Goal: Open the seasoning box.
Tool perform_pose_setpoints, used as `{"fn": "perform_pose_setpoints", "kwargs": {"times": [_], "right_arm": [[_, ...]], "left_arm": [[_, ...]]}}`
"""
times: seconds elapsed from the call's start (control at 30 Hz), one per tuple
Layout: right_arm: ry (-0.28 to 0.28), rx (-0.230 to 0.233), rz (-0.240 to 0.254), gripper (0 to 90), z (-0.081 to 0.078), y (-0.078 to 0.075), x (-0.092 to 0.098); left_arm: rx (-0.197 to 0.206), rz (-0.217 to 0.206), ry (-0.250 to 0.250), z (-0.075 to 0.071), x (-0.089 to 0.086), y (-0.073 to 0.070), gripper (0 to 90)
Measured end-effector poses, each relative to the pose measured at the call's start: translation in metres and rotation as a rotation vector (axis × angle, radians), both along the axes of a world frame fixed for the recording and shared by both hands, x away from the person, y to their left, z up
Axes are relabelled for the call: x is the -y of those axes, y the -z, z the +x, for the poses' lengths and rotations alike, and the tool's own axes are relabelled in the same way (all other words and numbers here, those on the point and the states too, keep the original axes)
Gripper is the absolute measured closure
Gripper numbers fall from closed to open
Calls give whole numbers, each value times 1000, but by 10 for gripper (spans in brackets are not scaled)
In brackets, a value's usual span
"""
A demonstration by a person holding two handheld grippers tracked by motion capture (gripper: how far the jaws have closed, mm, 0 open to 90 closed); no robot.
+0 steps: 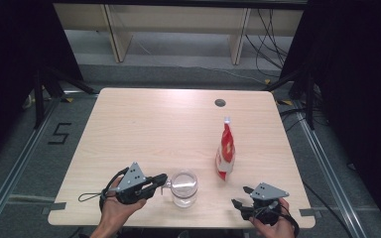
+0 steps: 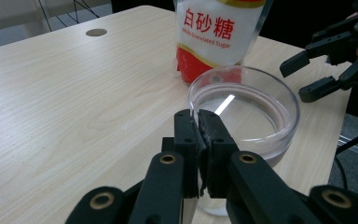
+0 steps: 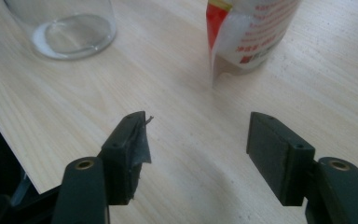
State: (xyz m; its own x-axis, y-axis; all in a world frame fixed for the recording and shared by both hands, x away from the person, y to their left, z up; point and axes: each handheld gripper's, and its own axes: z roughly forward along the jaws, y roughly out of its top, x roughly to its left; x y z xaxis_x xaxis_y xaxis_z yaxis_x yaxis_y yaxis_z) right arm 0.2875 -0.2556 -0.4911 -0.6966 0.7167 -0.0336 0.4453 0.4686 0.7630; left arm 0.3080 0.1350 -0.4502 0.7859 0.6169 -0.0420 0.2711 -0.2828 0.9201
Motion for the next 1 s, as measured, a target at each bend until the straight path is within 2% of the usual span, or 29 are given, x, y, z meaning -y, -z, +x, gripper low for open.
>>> {"fn": "perform_pose_setpoints", "kwargs": {"times": [0.1,0.13,0.2,0.23,0.27,0.33,0.37,0.4,0.43,0.5,0.53,0.6,0.63,0.7,0.77,0.83,0.87,0.97,1.0], "right_arm": [[7,-7,21,454,-3,-2,-2],[-5,17,16,476,-2,-3,-2],[-7,16,17,503,-4,-4,-4],[-10,33,15,521,-4,-5,-5],[-11,25,27,528,-5,-6,-7],[-32,40,39,556,-5,-8,-8],[-27,55,42,563,-6,-9,-9],[-31,43,53,579,-6,-10,-11],[-37,42,65,589,-7,-11,-12],[-60,70,80,630,-6,-12,-15],[-58,56,101,646,-7,-13,-16],[-73,75,128,669,-8,-16,-21],[-87,94,135,678,-8,-18,-23],[-87,103,144,689,-9,-20,-27],[-112,123,169,738,-10,-25,-37],[-128,137,185,767,-11,-27,-42],[-140,159,180,783,-10,-29,-46],[-168,158,204,829,-9,-32,-57],[-185,192,206,845,-7,-34,-61]], "left_arm": [[15,10,10,0,-1,0,855],[9,5,-1,-1,0,0,855],[12,8,-2,-2,0,1,855],[15,7,2,-2,-1,1,855],[17,6,3,-2,-1,1,854],[20,5,-4,-2,-1,3,860],[29,21,5,-2,-2,3,863],[23,5,-11,-3,-1,4,863],[25,10,-9,-4,-1,5,864],[14,13,-13,-4,-1,6,864],[20,11,-13,-4,-1,7,864],[34,23,5,-2,-2,8,869],[20,7,-6,-3,-1,8,868],[25,12,-3,-3,-2,8,868],[32,25,4,-3,-2,8,868],[35,18,8,-2,-2,8,868],[20,6,-6,-3,-1,8,867],[35,19,6,-2,-2,8,867],[17,3,-9,-3,-1,8,867]]}}
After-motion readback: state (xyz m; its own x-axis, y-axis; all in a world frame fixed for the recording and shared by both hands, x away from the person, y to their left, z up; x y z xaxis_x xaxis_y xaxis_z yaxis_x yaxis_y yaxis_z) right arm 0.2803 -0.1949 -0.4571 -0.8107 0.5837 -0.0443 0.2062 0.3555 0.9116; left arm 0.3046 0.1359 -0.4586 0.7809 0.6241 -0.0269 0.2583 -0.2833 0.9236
